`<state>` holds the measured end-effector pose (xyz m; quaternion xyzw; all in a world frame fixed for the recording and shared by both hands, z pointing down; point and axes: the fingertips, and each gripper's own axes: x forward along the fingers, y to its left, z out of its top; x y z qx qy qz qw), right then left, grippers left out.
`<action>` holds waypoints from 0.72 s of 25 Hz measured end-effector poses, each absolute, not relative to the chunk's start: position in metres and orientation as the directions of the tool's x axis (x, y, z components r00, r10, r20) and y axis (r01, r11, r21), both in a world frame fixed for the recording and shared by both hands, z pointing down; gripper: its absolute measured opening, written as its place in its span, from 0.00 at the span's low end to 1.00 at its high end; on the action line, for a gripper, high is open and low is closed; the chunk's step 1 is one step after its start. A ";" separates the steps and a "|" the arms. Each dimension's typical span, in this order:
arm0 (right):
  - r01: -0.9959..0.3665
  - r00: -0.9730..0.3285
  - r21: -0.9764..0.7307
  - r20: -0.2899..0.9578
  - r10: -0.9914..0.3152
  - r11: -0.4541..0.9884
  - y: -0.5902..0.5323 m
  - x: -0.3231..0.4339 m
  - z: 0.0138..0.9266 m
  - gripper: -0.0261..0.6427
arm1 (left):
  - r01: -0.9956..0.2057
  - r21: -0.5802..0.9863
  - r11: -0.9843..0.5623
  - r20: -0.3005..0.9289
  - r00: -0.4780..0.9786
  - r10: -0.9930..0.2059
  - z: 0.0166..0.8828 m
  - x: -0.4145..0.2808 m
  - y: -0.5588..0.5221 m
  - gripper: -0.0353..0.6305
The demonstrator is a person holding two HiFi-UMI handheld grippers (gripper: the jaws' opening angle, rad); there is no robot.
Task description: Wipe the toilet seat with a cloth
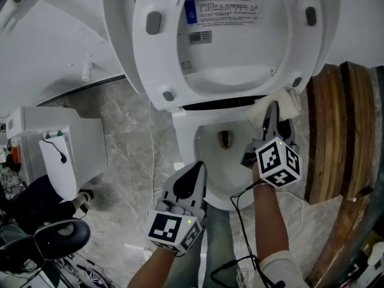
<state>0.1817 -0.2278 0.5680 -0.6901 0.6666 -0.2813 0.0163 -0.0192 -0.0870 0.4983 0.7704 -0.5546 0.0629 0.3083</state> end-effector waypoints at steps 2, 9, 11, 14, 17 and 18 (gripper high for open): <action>-0.911 -0.058 -0.400 0.365 -0.929 -0.101 -0.227 0.175 0.568 0.19 | -0.894 0.406 -0.191 0.439 0.374 -0.817 0.499 -0.022 -0.085 0.07; -0.916 -0.083 -0.393 0.369 -0.926 -0.074 -0.222 0.151 0.568 0.19 | -0.895 0.411 -0.173 0.433 0.358 -0.828 0.497 -0.035 -0.079 0.07; -0.918 -0.097 -0.392 0.371 -0.924 -0.061 -0.220 0.141 0.567 0.19 | -0.895 0.414 -0.167 0.430 0.354 -0.830 0.496 -0.039 -0.076 0.06; -0.920 -0.121 -0.391 0.371 -0.921 -0.037 -0.217 0.123 0.564 0.19 | -0.894 0.418 -0.161 0.424 0.348 -0.836 0.493 -0.047 -0.073 0.07; -0.919 -0.142 -0.395 0.374 -0.917 -0.018 -0.214 0.103 0.565 0.19 | -0.895 0.419 -0.155 0.414 0.340 -0.844 0.488 -0.058 -0.069 0.07; -0.918 -0.145 -0.395 0.375 -0.916 -0.017 -0.213 0.097 0.565 0.19 | -0.895 0.419 -0.152 0.412 0.337 -0.847 0.487 -0.062 -0.068 0.07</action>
